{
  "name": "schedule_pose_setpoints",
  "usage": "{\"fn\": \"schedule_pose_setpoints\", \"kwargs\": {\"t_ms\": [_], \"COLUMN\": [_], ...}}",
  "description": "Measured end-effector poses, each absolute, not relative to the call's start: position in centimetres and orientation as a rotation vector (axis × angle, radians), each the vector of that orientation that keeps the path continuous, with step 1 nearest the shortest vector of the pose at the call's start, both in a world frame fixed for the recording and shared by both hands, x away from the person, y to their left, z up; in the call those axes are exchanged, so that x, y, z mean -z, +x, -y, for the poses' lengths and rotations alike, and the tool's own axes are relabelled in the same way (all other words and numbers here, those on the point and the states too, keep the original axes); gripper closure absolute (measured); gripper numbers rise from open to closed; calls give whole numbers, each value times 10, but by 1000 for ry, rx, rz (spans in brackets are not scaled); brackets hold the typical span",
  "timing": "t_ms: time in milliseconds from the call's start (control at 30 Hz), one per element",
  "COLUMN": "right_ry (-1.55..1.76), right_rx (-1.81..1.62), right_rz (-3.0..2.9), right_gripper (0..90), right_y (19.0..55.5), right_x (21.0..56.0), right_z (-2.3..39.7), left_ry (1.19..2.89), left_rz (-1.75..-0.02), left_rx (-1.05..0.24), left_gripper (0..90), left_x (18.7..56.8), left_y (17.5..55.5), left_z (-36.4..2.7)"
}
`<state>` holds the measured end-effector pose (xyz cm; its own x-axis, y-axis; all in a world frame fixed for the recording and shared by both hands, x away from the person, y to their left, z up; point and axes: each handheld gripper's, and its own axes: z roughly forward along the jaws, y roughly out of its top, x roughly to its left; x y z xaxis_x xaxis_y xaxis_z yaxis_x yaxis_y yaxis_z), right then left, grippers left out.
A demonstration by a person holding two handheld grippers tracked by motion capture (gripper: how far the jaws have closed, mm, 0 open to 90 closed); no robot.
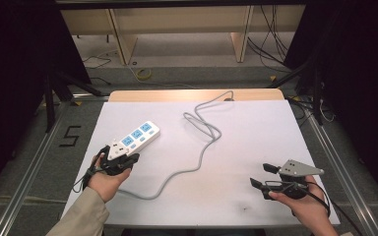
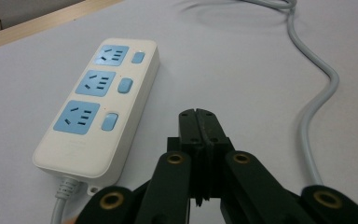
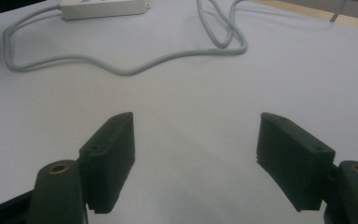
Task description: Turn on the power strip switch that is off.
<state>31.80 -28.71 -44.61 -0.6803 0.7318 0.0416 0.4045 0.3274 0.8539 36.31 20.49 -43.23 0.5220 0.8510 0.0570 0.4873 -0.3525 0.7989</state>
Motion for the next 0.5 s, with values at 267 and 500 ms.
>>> {"fn": "schedule_pose_setpoints", "kwargs": {"t_ms": [267,500], "right_ry": [1009,1009], "right_rx": [-1289,-1289], "right_rz": [-2248,-2248], "right_gripper": [283,284], "right_y": [318,318], "right_x": [446,446], "right_z": [287,287], "left_ry": [2008,2008], "left_rz": [-1095,-1103], "left_rx": [-621,-629], "left_gripper": [898,899], "left_x": [432,431], "left_y": [369,372], "left_z": [-205,-206]}}
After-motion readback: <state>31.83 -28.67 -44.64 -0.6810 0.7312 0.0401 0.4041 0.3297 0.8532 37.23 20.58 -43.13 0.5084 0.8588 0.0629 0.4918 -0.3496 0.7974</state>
